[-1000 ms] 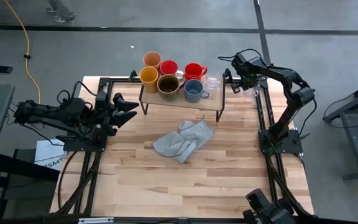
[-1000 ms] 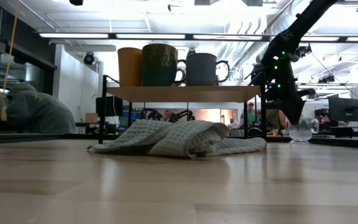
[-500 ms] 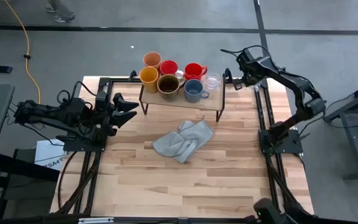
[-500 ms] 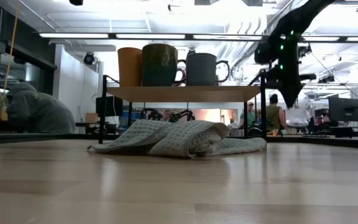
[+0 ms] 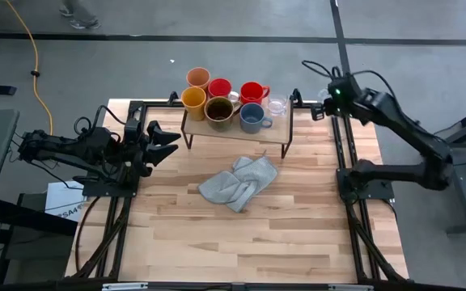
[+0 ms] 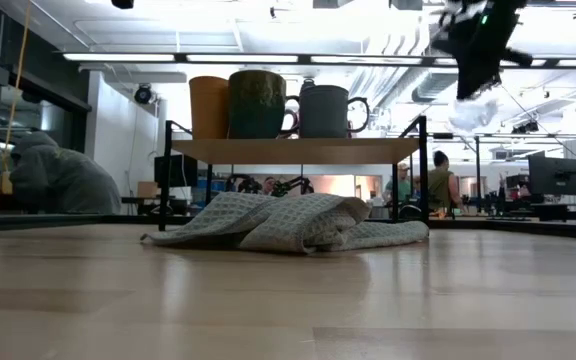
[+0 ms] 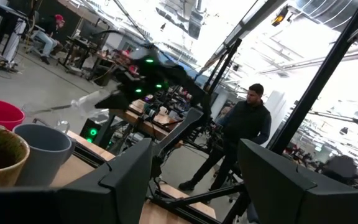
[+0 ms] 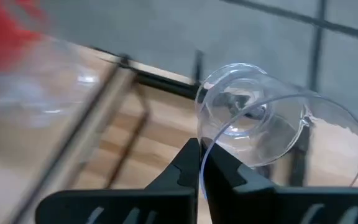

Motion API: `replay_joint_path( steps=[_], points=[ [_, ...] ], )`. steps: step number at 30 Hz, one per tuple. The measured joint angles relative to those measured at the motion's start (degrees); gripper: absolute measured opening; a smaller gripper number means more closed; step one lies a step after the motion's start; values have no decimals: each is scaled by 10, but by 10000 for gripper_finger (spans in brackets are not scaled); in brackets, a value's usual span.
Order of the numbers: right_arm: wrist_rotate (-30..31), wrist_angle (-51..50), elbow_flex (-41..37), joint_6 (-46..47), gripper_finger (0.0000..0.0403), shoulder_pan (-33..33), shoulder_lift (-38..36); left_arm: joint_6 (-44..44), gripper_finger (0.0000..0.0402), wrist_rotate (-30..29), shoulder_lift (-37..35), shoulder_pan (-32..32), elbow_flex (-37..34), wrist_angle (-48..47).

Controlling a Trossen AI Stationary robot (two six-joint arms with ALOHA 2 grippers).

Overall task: Stack small to large cups/mugs on shelf
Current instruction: Put the transparent mug on the shelf

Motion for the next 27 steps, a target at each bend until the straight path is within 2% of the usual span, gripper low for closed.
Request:
replay_joint_path(
  steps=[7, 13, 20, 27],
  points=[
    [12, -2, 0, 76, 0, 161, -80, 0, 225, 0, 0, 0, 0, 0],
    [13, 50, 0, 112, 0, 313, -100, 0, 225, 0, 0, 0, 0, 0],
    [6, 228, 0, 44, 0, 455, -55, 9, 225, 0, 0, 0, 0, 0],
    [-47, 347, 0, 5, 0, 529, 12, 29, 225, 3, 23, 0, 0, 1]
  ],
)
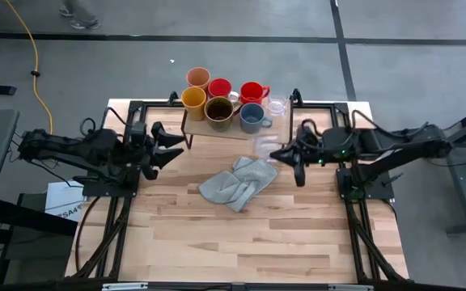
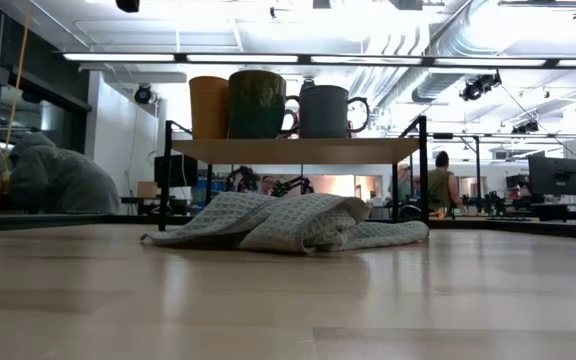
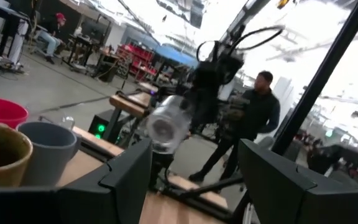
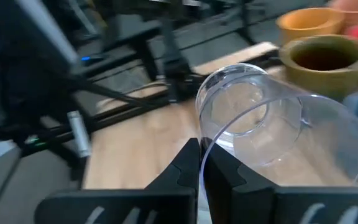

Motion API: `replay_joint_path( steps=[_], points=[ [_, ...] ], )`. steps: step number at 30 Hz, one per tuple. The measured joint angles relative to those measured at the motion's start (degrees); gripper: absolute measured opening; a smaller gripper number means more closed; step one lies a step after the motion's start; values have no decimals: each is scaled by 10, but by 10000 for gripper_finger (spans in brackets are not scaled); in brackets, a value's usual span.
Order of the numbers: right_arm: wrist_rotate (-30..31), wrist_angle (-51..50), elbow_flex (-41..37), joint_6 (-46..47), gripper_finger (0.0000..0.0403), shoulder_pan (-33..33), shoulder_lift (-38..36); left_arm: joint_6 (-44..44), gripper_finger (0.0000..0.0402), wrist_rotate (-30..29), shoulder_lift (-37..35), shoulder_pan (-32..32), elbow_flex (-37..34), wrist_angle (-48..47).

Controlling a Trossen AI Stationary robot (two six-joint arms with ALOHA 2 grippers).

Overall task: Stack small to large cups/mugs on shelf
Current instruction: Put the transparent mug on the shelf

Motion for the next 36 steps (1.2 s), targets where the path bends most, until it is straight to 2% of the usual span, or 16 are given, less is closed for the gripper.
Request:
replay_joint_path(
  steps=[8, 11, 16, 20, 24, 36],
  points=[
    [-43, 100, -8, -29, 0, 38, 39, 22, 225, 38, 42, 0, 0, 7],
    [-43, 180, -63, -25, 0, 44, 28, 28, 225, 43, 42, 0, 0, 11],
    [-45, 380, -189, 22, 0, 48, -4, 29, 225, 44, 41, 0, 0, 12],
    [-49, 475, -235, 17, 0, 47, -15, 29, 225, 60, 41, 0, 0, 12],
    [-50, 474, -238, 8, 0, 47, -16, 29, 225, 80, 41, 0, 0, 13],
    [-57, 435, -213, -24, 0, 47, -16, 42, 225, 79, 41, 0, 0, 16]
  ],
)
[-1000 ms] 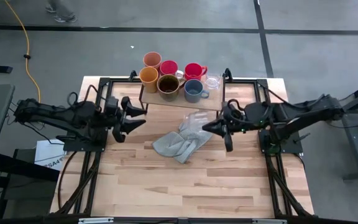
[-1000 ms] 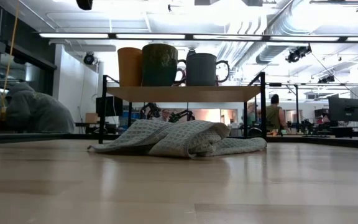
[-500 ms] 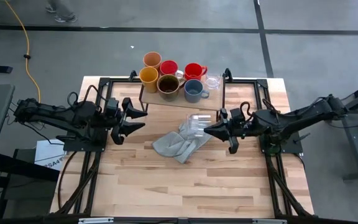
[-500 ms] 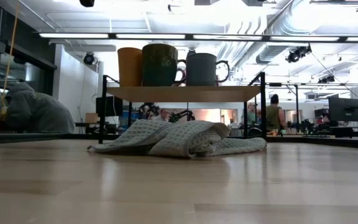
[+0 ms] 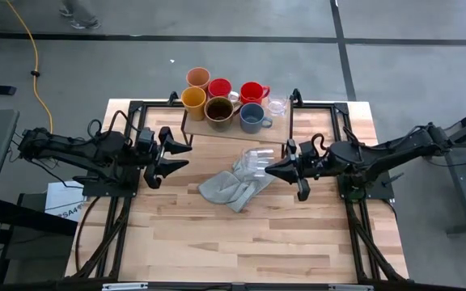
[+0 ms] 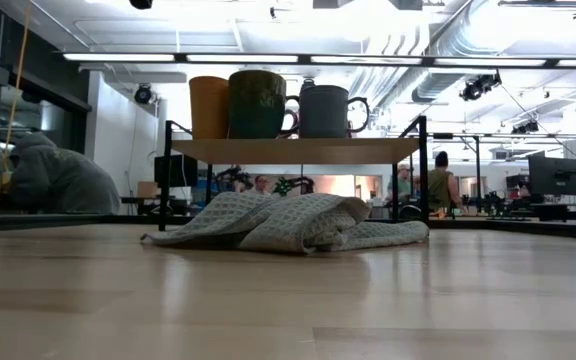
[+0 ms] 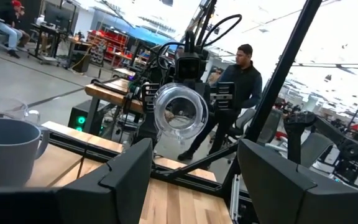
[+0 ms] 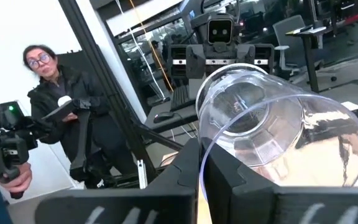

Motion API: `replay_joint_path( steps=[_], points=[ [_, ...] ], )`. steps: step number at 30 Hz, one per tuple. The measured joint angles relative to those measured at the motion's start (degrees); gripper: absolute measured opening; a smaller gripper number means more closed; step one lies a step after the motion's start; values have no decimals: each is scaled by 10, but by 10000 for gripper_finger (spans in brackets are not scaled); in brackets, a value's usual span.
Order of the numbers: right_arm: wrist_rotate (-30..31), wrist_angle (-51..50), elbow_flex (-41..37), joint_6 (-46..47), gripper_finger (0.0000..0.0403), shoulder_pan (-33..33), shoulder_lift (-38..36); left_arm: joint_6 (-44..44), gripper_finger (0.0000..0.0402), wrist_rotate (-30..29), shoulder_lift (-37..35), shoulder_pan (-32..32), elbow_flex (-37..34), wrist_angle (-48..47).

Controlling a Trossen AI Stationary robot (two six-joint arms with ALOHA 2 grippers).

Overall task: Stack small to large cups/mugs on shelf
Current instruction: Put the transparent mug on the shelf

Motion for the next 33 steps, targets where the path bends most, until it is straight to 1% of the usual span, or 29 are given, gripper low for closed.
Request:
replay_joint_path(
  steps=[16, 18, 20, 22, 23, 28, 31, 33],
  points=[
    [0, -16, 1, -4, 0, 0, 0, 0, 225, -2, 0, 0, 0, 0],
    [6, -17, 1, -2, 0, 0, 0, 0, 225, -2, 0, 0, 0, 0],
    [26, -28, 4, 0, 0, 0, 0, 0, 225, -2, 0, 0, 0, 0],
    [51, -85, 31, -3, 0, 0, 1, 0, 225, -2, 0, 0, 0, 0],
    [64, -136, 54, -4, 0, -2, 2, 0, 225, -2, 0, 0, 0, 0],
    [138, -459, 219, 14, 0, -32, 36, 0, 225, -2, 0, 0, 0, 0],
    [156, -621, 318, 30, 0, -65, 69, 0, 225, -2, 0, 0, 0, 0],
    [156, -706, 374, 31, 0, -90, 96, 0, 225, -2, 0, 0, 0, 0]
  ],
)
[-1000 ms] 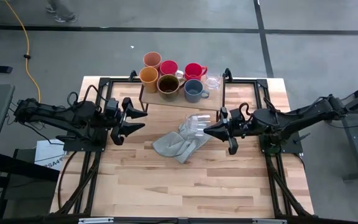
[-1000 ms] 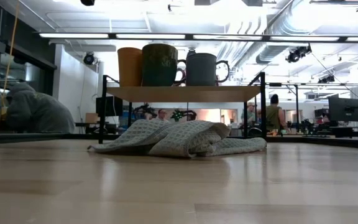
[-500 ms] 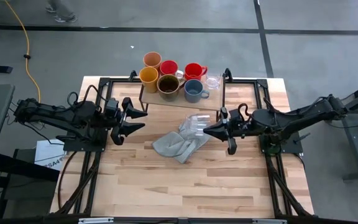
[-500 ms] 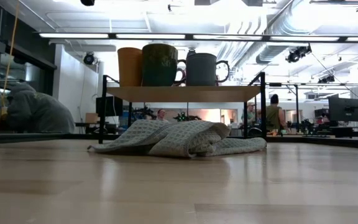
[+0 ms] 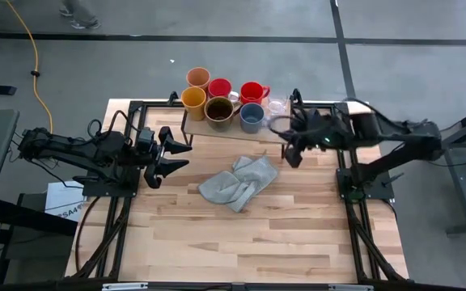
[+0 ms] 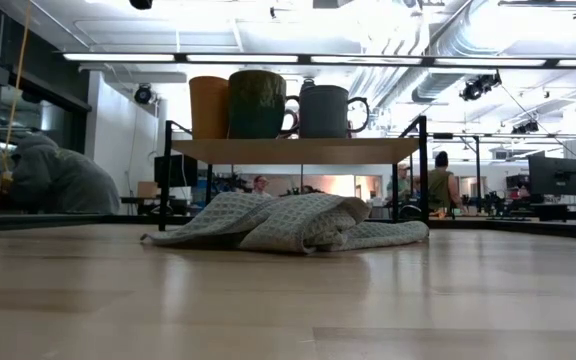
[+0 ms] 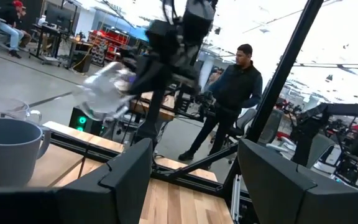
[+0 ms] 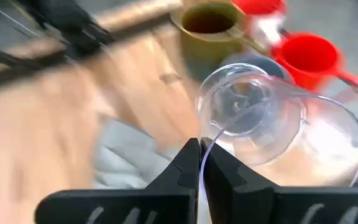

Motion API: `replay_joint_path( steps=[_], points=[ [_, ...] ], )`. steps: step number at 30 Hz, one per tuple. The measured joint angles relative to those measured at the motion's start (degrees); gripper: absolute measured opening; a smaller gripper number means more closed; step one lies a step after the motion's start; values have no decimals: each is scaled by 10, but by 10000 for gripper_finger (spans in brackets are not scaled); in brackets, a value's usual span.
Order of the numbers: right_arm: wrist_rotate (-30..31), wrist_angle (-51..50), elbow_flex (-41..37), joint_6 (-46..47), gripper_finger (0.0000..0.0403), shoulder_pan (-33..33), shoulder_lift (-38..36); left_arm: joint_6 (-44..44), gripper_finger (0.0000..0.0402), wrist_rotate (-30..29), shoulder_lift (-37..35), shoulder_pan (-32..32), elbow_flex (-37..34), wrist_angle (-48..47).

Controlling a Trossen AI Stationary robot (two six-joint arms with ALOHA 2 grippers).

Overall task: Stack small to large cups/mugs on shelf
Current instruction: Put the transparent mug on the shelf

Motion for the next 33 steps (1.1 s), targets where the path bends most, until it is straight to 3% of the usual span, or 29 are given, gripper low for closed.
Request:
replay_joint_path(
  steps=[5, 11, 22, 33],
  points=[
    [0, -151, 105, 1, 0, -64, 72, 0, 225, 0, 0, 0, 0, 0],
    [0, -271, 169, -31, 0, -121, 153, 0, 225, 0, 0, 0, 0, 0],
    [-5, -303, 184, -76, 0, -152, 231, 0, 225, 0, 0, 0, 0, -1],
    [-47, -293, 184, -80, 0, -152, 242, 0, 225, 0, 0, 0, 0, -2]
  ],
)
